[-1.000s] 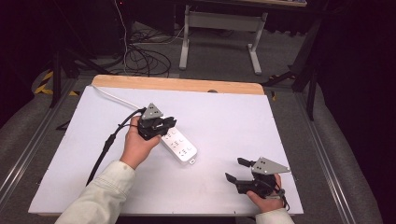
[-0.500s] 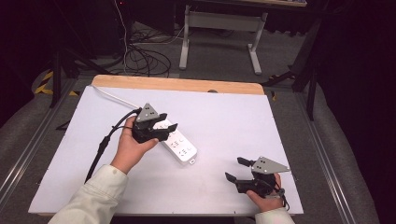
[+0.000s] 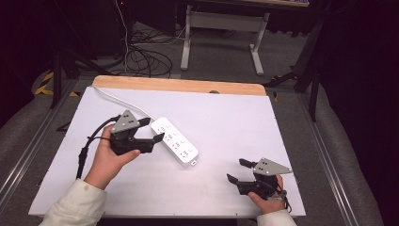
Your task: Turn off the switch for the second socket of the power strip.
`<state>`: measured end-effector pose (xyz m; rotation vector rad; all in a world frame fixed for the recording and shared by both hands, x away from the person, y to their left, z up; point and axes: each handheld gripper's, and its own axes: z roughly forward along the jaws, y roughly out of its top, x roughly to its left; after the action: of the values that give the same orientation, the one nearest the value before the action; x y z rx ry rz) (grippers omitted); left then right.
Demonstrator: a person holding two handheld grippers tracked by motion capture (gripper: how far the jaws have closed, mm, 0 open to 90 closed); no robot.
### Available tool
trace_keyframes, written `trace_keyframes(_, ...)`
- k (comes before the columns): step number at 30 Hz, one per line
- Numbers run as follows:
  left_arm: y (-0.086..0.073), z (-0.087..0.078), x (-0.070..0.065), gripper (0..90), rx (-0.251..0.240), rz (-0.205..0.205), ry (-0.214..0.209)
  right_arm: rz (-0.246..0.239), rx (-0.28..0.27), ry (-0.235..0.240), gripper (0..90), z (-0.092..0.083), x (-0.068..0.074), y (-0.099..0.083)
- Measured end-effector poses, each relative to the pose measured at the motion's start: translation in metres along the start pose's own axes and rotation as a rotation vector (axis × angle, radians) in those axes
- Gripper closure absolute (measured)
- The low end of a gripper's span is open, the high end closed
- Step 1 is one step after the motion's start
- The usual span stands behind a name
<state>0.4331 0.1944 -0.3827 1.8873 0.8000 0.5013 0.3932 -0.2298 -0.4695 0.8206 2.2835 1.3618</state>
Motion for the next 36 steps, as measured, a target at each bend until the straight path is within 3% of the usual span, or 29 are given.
trace_keyframes(3,-0.008,-0.015,0.003,25.4,-0.023,-0.022,0.014,-0.002,0.002,-0.001,27.3,0.0,0.0,0.0)
trace_keyframes(6,-0.019,-0.025,0.006,24.0,-0.021,-0.03,0.027,-0.002,0.001,-0.001,27.2,0.0,0.001,0.0)
trace_keyframes(12,-0.042,-0.039,0.011,23.0,0.003,-0.093,0.035,0.001,0.002,-0.003,27.2,0.001,0.001,0.0)
trace_keyframes(20,-0.069,-0.051,0.01,23.1,-0.005,-0.061,0.091,0.0,0.005,-0.005,27.1,0.0,0.001,0.0)
trace_keyframes(24,-0.082,-0.054,0.01,22.8,0.011,-0.046,0.084,0.0,0.003,-0.006,27.1,0.0,0.001,0.0)
trace_keyframes(32,-0.102,-0.062,0.009,22.9,0.033,0.024,0.081,0.0,0.0,-0.004,27.1,-0.001,0.001,0.0)
trace_keyframes(36,-0.114,-0.064,0.012,22.8,0.04,-0.036,0.063,0.0,0.0,-0.003,27.1,-0.001,0.001,0.0)
